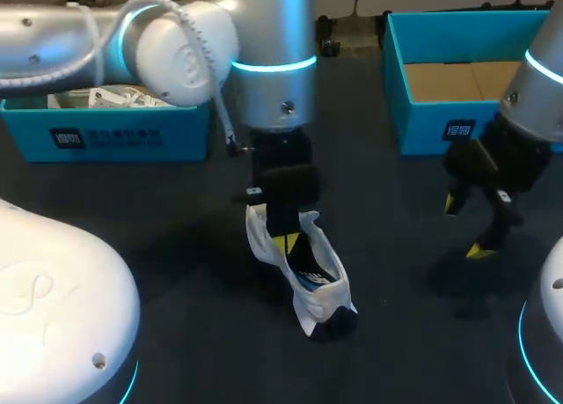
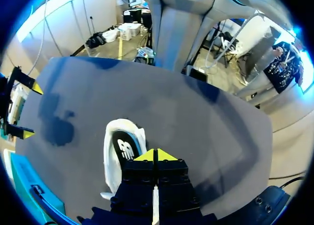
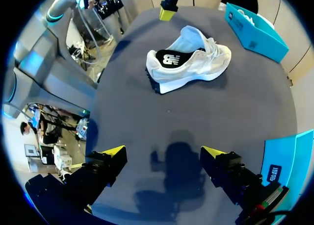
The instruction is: Take the shoe out of the shoebox, open the shoe tongue, remove and reinsert the insole, then place the shoe into the shoebox
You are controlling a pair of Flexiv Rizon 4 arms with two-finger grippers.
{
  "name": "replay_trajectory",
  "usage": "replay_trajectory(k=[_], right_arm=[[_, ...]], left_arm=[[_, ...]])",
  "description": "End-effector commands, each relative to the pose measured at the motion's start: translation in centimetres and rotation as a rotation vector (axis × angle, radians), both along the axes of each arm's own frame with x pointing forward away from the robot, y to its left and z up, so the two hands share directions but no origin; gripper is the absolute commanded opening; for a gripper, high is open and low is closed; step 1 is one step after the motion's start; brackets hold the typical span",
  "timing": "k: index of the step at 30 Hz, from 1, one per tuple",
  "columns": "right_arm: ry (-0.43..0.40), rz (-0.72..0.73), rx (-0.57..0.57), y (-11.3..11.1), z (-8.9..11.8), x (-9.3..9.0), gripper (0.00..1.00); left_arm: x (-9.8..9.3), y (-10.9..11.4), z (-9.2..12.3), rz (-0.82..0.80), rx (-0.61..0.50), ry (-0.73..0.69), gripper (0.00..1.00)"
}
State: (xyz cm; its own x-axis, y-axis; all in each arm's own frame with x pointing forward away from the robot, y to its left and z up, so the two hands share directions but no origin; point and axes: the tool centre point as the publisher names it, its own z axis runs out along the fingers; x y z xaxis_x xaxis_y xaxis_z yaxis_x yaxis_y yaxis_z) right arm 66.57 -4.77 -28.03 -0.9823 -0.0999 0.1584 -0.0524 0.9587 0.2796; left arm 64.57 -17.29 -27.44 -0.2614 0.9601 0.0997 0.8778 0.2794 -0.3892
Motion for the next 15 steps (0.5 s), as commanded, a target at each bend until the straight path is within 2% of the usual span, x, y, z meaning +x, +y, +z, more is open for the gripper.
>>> replay_trajectory(k=[1, 15], right_arm=[[-0.003, 0.0, -0.001, -0.05, -0.07, -0.13, 1.0], [-0.003, 0.0, -0.001, -0.05, -0.07, -0.13, 1.0]], left_arm=[[0.14, -1.72, -2.15, -0.108, 0.18, 0.058, 0.0], [0.62, -2.49, -2.6, -0.151, 0.194, 0.08, 0.0]])
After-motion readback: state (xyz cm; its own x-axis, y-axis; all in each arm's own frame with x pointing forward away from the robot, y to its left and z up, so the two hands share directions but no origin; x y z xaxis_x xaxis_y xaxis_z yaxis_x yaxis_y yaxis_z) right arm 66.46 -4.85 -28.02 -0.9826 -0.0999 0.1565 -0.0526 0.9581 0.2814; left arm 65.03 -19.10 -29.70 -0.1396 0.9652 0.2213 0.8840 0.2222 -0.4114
